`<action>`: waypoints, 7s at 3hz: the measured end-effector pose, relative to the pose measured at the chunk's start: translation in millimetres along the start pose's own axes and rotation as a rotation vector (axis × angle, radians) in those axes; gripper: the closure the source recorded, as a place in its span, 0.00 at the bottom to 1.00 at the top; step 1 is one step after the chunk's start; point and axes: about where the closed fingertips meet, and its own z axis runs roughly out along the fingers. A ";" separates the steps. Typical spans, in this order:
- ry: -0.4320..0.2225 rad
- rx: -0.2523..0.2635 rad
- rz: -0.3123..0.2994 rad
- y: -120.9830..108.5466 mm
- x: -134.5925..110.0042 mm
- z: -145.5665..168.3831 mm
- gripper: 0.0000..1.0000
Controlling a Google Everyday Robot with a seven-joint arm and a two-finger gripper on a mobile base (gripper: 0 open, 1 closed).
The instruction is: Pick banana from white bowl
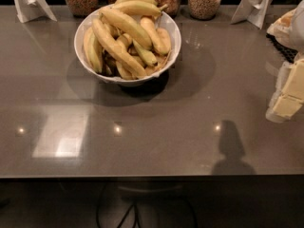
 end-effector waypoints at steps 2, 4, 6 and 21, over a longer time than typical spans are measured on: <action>-0.094 0.037 0.010 -8.8 -24.6 4.2 0.00; -0.312 0.112 0.026 -49.6 -96.5 21.3 0.00; -0.479 0.136 0.014 -99.7 -176.5 41.2 0.00; -0.658 0.085 -0.061 -152.0 -323.3 97.9 1.00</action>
Offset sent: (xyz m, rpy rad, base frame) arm 0.0440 0.0620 0.0111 0.2497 -0.1649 0.0274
